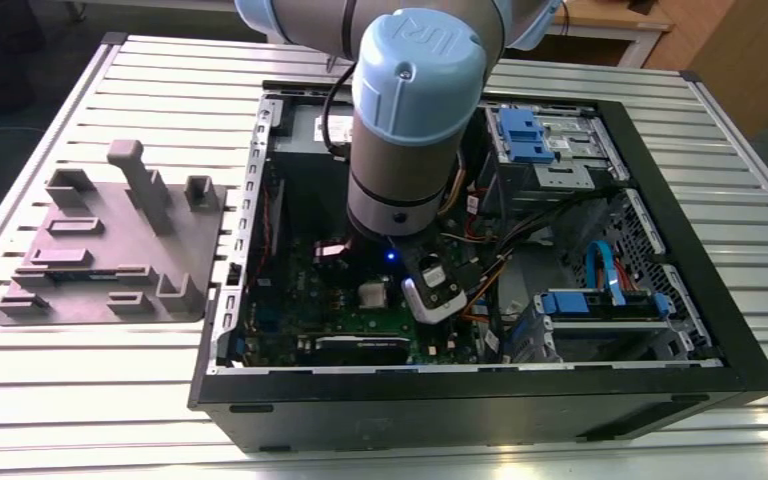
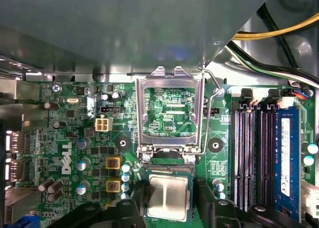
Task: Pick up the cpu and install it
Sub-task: 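Place the cpu into insertion slot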
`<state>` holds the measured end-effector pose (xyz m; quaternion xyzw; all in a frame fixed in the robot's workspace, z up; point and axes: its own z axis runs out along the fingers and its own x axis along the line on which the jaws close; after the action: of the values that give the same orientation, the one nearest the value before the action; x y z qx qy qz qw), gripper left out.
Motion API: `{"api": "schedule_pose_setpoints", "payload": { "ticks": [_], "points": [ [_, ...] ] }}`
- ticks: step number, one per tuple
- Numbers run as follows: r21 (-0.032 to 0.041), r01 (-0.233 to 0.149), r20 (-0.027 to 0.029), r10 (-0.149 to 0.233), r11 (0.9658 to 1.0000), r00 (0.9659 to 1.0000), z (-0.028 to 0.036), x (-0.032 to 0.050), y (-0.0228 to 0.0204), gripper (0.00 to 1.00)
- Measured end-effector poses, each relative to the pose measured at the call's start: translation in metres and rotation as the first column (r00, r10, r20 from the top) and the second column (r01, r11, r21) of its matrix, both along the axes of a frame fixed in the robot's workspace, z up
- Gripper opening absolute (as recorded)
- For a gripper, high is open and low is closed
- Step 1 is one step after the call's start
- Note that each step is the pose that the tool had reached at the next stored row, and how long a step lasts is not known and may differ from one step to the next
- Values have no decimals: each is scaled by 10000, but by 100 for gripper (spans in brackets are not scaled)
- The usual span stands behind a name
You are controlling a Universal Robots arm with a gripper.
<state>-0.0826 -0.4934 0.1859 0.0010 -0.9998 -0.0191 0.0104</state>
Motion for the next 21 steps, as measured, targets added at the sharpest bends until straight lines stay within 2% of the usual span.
{"api": "schedule_pose_setpoints", "payload": {
  "ticks": [1,4,5,8,9,18,20,21],
  "points": [
    [-1,0,-2,0,10000,10000,0,0,0,53],
    [-8,1,-9,-1,10000,10000,5,-1,-1,53],
    [4,2,-25,-2,10000,10000,15,-1,-1,53],
    [15,1,-124,-1,10000,9999,52,3,-1,53],
    [18,1,-136,-1,10000,9999,52,3,-1,53],
    [15,-29,-154,29,10000,9999,46,38,-7,53],
    [14,-94,-157,94,10000,9998,48,37,-12,51],
    [12,-110,-157,110,9999,9998,48,37,-13,45]
  ]
}}
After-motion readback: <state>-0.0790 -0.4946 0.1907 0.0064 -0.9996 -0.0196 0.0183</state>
